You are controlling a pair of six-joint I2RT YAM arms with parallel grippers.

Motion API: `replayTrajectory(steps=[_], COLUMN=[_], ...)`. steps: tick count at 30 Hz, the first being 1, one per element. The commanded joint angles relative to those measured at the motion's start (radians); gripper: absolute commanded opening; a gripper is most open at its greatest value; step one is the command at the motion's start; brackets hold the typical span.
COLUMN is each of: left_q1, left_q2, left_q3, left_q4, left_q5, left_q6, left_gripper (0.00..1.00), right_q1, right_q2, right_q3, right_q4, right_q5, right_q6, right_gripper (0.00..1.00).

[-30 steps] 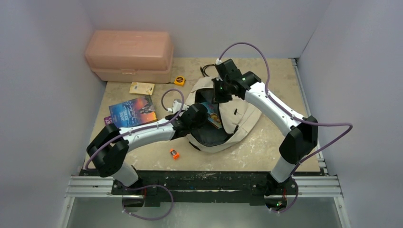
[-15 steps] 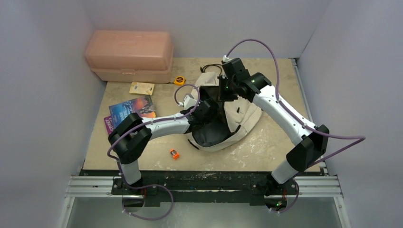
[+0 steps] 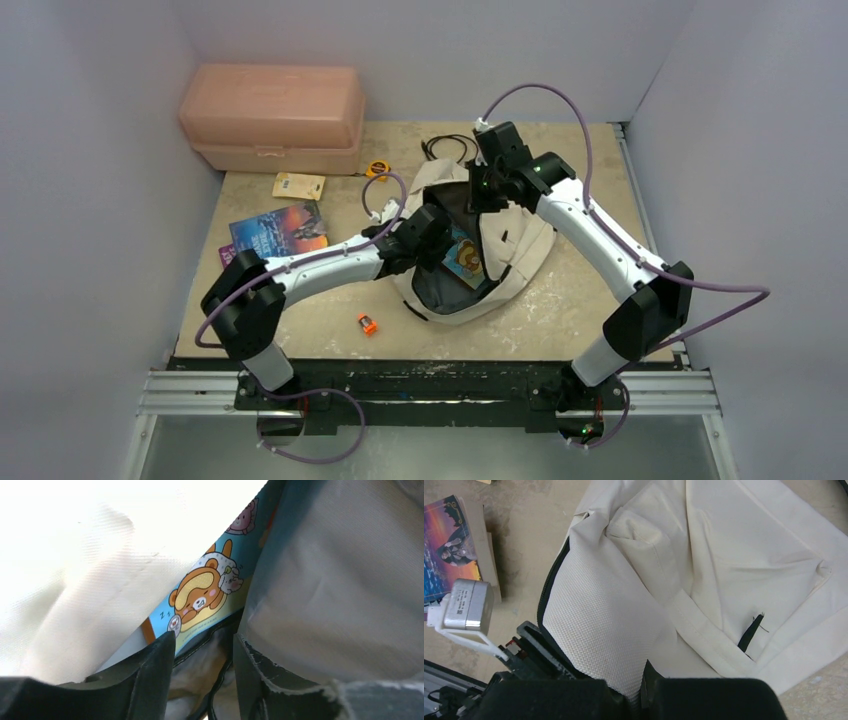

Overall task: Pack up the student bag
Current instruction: Place the book in the student bag, then pick up the book from the center of the board.

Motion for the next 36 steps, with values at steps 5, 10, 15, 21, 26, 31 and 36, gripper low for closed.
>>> replayTrajectory(steps=[5, 10, 15, 21, 26, 31, 36], left_q1=[0.02, 0.019, 0.044, 0.093, 0.307, 0.604, 0.829], left_q2=[-0.026, -0.082, -0.243, -0.56, -0.811, -0.955, -0.883], left_q3=[-0.006, -0.022, -0.093, -0.198, -0.244, -0.218, -0.214], left_q4=[-0.034, 0.093, 0.109, -0.138, -0.396, -0.533, -0.477], left_q5=[0.046, 0.101, 0.305, 0.388, 0.403, 0.379, 0.592], left_q6=[0.018, 0.27, 0.502, 0.712, 0.873, 1.002, 1.037], left_gripper=[0.31, 0.35, 0.57, 0.82, 0.91, 0.98, 0.93], right_q1=[-0.01, -0.008, -0.008, -0.007, -0.011, -0.105, -0.138], right_q2=[-0.033, -0.04, -0.046, -0.05, -0.05, -0.073, -0.106], right_q3=[0.004, -0.015, -0.044, -0.072, -0.141, -0.223, -0.262], right_q4=[0.083, 0.092, 0.104, 0.124, 0.152, 0.159, 0.192], right_q5=[-0.041, -0.041, 0.029, 0.072, 0.214, 0.246, 0.251], right_q6=[-0.03, -0.037, -0.053, -0.036, -0.03, -0.011, -0.035], right_gripper=[0.0, 0.0, 0.0, 0.0, 0.0, 0.0, 0.0])
